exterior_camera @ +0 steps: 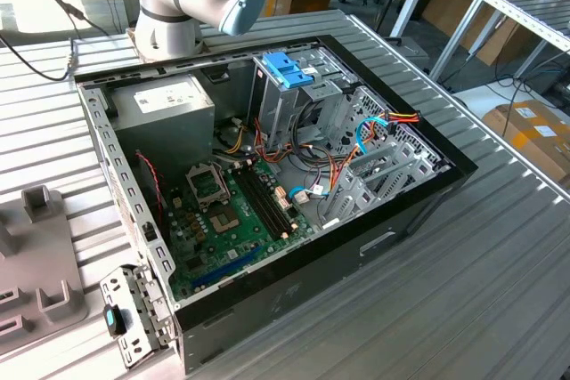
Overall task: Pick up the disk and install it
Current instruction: 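Pick up the disk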
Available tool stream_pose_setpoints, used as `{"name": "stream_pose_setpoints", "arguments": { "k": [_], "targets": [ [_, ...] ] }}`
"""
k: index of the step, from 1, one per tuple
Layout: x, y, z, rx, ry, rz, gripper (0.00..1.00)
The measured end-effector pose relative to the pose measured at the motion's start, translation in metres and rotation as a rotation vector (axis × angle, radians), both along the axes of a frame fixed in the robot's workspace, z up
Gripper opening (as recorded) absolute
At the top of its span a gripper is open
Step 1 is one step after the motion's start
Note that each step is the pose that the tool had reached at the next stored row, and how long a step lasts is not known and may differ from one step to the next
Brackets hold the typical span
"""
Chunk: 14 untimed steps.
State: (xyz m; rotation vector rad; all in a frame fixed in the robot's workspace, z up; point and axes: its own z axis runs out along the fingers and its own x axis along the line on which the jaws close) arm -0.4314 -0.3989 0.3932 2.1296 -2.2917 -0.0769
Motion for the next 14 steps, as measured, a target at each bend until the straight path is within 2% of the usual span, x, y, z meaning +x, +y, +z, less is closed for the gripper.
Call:
{"name": "stream_pose_setpoints", "arguments": {
  "k": [14],
  "targets": [
    [-0.0001,0.0012,-0.0012,0.0000,0.0000,0.001,0.48]
  ]
}}
